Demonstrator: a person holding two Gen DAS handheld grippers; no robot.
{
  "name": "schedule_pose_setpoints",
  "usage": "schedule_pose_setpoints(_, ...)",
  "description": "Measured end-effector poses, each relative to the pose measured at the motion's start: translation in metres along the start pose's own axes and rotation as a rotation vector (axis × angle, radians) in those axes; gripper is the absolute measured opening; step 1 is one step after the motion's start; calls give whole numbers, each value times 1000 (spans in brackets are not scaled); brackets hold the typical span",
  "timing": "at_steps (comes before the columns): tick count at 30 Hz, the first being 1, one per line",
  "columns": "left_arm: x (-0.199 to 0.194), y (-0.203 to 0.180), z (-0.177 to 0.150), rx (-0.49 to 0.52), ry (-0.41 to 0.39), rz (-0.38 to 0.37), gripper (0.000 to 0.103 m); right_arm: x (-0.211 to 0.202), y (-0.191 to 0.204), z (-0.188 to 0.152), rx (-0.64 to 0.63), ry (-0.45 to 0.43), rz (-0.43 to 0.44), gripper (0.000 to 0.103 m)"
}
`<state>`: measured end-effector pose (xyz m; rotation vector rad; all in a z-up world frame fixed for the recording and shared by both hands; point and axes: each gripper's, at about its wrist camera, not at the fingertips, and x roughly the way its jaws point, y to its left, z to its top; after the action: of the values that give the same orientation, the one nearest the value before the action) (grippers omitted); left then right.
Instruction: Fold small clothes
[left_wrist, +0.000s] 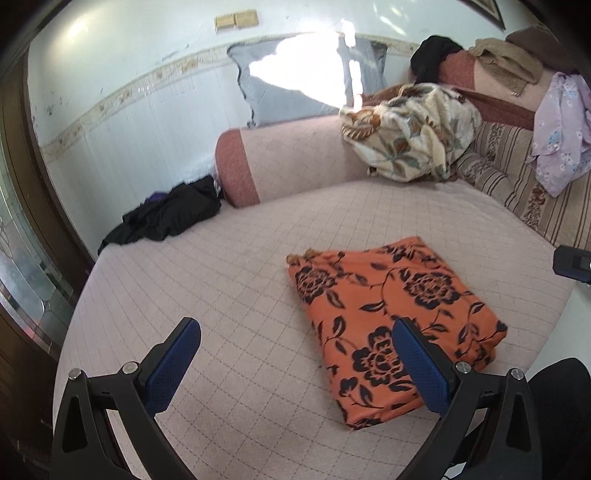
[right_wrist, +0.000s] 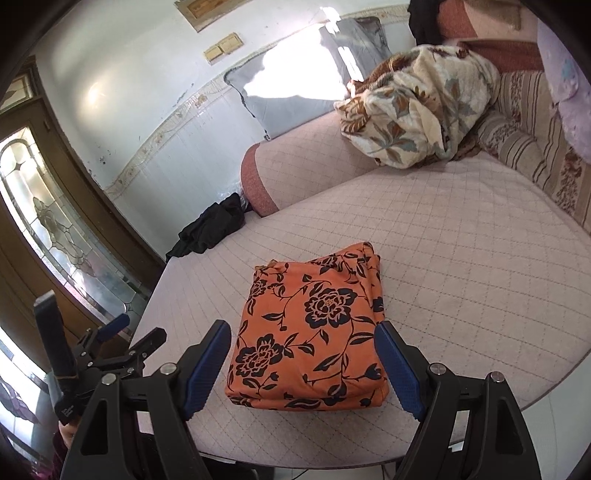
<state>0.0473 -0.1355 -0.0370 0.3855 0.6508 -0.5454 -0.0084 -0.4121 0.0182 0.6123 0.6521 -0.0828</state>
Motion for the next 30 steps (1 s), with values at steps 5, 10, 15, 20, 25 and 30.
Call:
schedule_pose_setpoints(5, 29, 12, -5, -47, 88, -41, 103, 29, -22, 7, 59, 48, 24, 83)
schedule_pose_setpoints(10, 55, 8, -5, -47, 125, -64, 103, 71, -55, 16, 153, 138, 34, 83)
schedule_pose_setpoints(15, 88, 3, -5, -60, 153, -47, 103, 103, -80, 24, 209, 151, 26, 83)
schedule_pose_setpoints(20, 102, 0, -3, -64, 154, -25, 103, 128, -97, 22, 256, 158, 33, 83)
schedule_pose_setpoints(25, 102, -4, 0, -45, 139, -9, 103, 135, -103, 15, 276, 173, 37, 83)
schedule_pose_setpoints(30, 98, -9, 1, -32, 135, -9, 103, 130, -99, 12, 261, 162, 49, 83)
